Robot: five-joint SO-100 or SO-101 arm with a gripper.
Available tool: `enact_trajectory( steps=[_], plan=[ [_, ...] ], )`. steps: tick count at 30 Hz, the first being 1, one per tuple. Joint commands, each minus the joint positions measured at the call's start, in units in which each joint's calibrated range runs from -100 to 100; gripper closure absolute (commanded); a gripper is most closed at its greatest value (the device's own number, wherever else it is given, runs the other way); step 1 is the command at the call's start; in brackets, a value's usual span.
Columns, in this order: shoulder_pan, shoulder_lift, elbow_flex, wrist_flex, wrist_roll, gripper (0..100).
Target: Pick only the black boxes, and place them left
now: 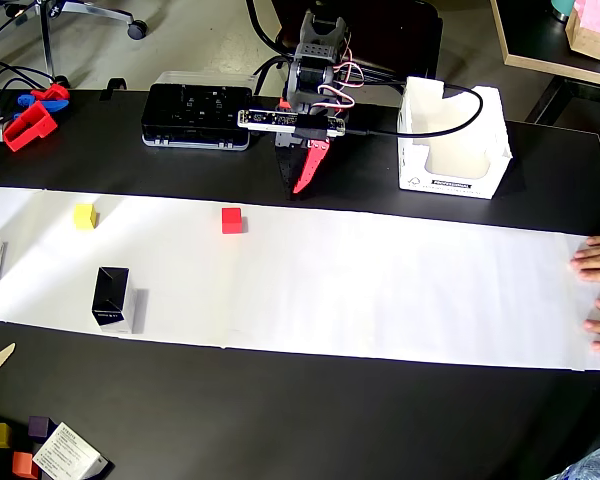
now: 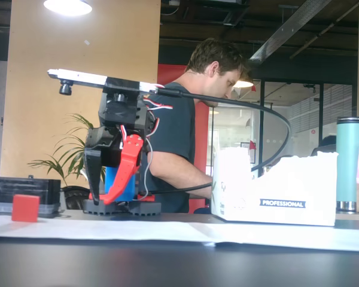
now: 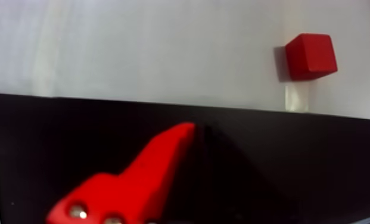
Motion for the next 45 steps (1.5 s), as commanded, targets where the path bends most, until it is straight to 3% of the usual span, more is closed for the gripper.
enact_trajectory(
  steps=[1,8,13,28,32,37,45],
  plan=[
    [-0.67,-0.50,0.70,0.05,-0.02,100],
    [-0.67,-0.50,-0.10,-0.26,-0.02,99],
    [-0.67,0.22,-6.12,2.60,0.04,88],
    [0.20,30.48,-42.56,5.70,0.30,55],
    [0.28,37.67,-54.17,8.80,0.04,54],
    [0.28,46.13,-73.59,22.15,0.04,49],
    [1.93,56.64,-93.36,28.59,0.30,49]
  ],
)
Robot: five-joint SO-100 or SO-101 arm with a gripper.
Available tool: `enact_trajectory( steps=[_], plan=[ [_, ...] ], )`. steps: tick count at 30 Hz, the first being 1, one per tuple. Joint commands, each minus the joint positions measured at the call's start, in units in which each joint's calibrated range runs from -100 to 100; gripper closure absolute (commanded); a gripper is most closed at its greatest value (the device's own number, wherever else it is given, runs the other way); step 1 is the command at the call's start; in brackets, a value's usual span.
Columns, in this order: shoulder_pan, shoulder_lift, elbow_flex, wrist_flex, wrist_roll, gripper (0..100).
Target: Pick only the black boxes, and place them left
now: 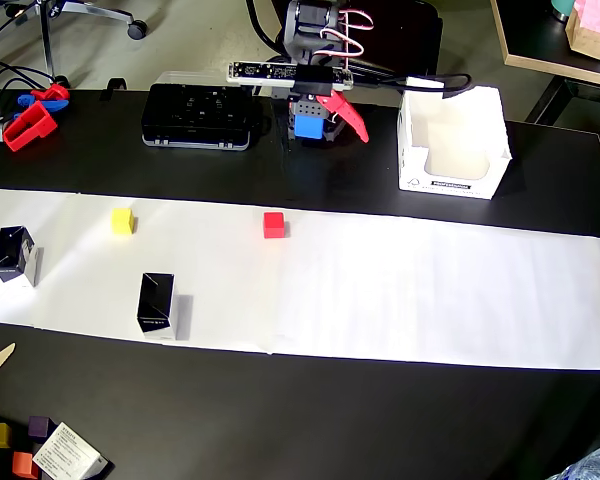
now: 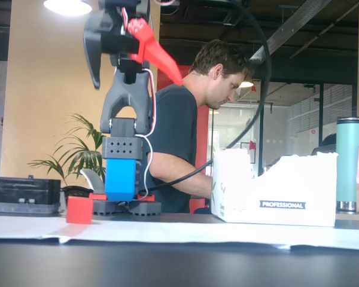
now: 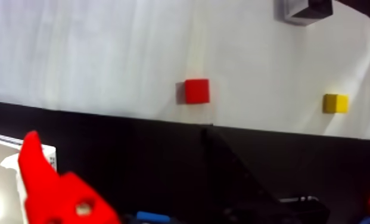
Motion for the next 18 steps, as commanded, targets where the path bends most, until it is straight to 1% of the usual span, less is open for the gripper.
enact_trajectory(
  steps=[1,18],
  plan=[
    [2.37,3.84,-13.76,2.52,0.01,49],
    [9.73,28.89,-46.73,2.68,0.06,49]
  ],
)
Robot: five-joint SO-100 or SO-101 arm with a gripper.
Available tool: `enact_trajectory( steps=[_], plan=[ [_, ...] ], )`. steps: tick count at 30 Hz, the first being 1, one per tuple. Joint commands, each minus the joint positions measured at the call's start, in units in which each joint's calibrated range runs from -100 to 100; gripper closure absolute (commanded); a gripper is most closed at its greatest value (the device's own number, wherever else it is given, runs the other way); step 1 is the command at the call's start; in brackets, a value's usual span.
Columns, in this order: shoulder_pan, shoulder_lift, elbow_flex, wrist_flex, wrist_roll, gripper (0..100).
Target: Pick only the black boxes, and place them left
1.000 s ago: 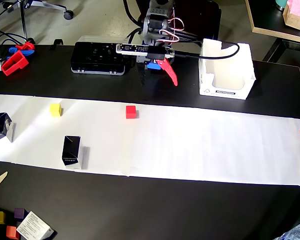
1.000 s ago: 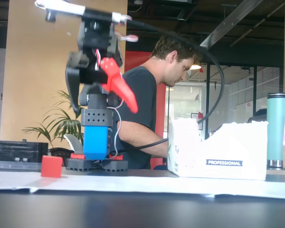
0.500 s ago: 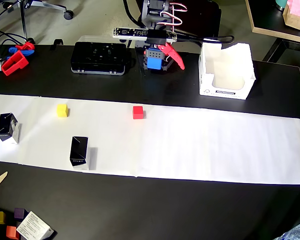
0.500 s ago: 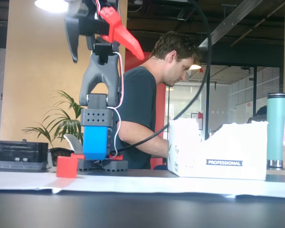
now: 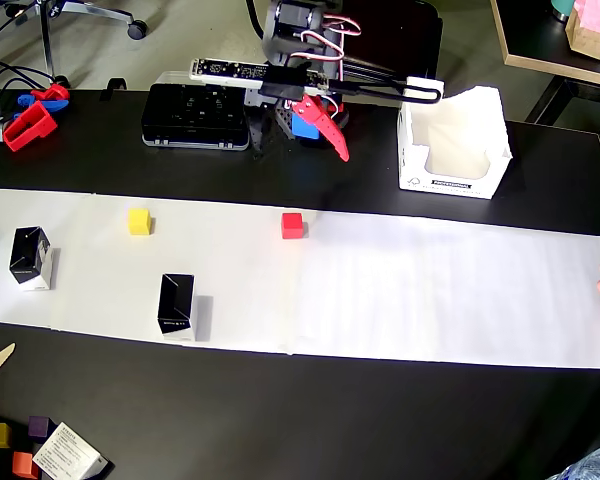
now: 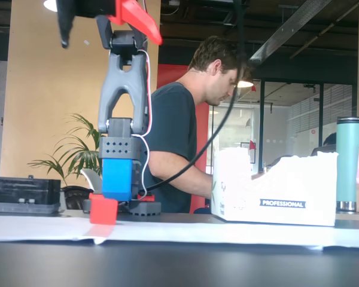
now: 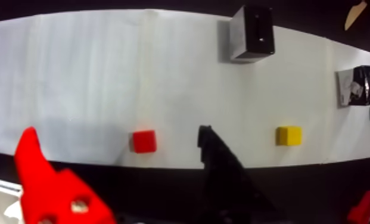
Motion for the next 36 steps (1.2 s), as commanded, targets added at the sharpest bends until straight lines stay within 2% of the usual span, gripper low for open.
enact_trajectory(
  steps=[1,5,13,23,33,36],
  plan=[
    [3.15,4.22,-13.20,0.15,0.01,49],
    [5.31,10.07,-19.68,-0.49,0.12,49],
    [10.94,20.58,-30.40,-0.57,4.91,49],
    [11.81,34.64,-46.00,-0.96,7.75,49],
    [11.12,44.04,-45.83,-14.40,8.17,49],
    [10.60,46.81,-45.74,-15.51,8.07,49]
  ],
)
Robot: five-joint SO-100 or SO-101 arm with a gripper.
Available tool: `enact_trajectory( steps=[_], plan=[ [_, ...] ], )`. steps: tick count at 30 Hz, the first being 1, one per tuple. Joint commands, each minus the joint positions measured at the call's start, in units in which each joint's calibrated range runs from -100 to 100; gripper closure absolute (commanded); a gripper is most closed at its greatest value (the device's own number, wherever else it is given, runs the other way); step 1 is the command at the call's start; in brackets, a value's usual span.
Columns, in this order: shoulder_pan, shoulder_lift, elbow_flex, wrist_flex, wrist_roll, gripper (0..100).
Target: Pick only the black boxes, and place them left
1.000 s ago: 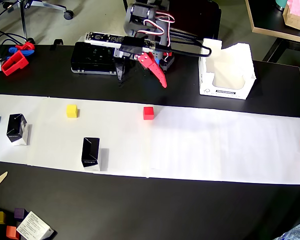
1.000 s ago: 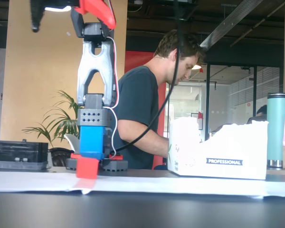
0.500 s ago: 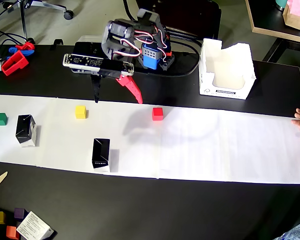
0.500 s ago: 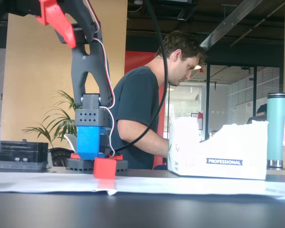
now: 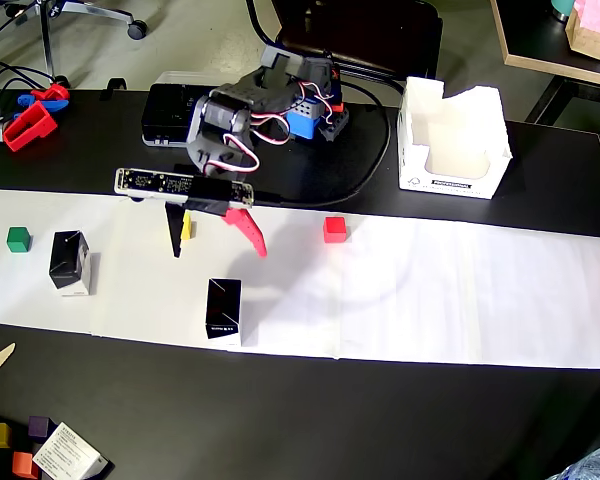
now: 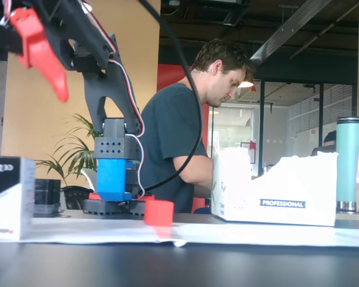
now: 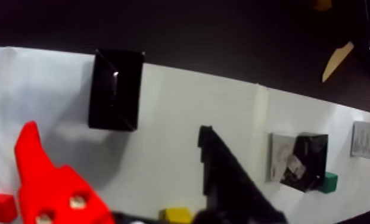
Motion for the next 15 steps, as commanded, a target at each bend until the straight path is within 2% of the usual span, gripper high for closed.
enact_trajectory(
  steps=[1,5,10,15],
  plan=[
    [-0.54,0.59,-4.43,-2.67,-0.48,49],
    [-1.92,3.35,-4.79,-2.75,-0.80,49],
    [-6.25,6.28,-4.43,-8.48,-6.06,50],
    [-8.16,11.10,-4.34,-13.40,-6.06,50]
  ],
)
